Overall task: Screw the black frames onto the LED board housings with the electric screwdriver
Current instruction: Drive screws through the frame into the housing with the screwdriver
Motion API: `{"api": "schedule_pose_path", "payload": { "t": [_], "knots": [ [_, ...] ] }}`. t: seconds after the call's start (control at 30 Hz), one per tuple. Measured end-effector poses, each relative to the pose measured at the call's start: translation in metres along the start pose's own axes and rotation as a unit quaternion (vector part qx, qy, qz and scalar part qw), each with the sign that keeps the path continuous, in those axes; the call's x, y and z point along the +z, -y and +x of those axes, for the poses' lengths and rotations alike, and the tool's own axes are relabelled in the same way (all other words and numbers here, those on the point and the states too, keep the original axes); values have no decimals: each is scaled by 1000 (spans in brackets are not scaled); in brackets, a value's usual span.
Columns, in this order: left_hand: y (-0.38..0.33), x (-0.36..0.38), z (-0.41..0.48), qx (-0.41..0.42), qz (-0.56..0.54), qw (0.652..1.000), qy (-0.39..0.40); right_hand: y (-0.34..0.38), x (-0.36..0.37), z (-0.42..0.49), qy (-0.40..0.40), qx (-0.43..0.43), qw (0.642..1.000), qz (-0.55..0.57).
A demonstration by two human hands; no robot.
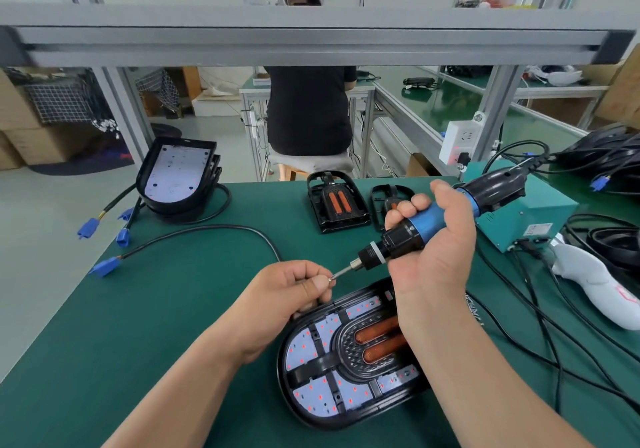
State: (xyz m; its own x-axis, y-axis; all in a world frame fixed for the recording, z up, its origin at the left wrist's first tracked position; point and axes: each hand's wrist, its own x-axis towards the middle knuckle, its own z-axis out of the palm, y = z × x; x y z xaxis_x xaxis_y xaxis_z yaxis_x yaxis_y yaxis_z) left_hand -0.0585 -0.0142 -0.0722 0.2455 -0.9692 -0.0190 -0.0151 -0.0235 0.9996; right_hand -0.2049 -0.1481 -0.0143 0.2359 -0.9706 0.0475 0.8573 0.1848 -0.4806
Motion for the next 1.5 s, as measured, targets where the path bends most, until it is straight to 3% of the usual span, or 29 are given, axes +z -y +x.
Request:
{"api": "schedule_pose_path", "payload": {
  "t": [0.3,0.5,0.9,1.0,1.2,1.5],
  "knots": [
    [1,1,0,-32,40,998,-33,-7,-2,-3,39,-45,997,-54],
    [3,0,1,-43,26,998,-37,-12,-6,1,-17,-33,995,-93],
    [-5,-3,-1,-59,-6,998,-17,-7,-11,4,-58,12,997,-40],
    [-13,-16,-5,-73,-3,997,2,-3,-11,2,-34,22,999,-25],
    [-20,-46,-23,-101,150,974,136,-3,-6,-13,89,31,995,-30],
    [-22,-42,-24,-112,179,971,116,-11,-2,-32,180,17,978,-105]
  ]
}}
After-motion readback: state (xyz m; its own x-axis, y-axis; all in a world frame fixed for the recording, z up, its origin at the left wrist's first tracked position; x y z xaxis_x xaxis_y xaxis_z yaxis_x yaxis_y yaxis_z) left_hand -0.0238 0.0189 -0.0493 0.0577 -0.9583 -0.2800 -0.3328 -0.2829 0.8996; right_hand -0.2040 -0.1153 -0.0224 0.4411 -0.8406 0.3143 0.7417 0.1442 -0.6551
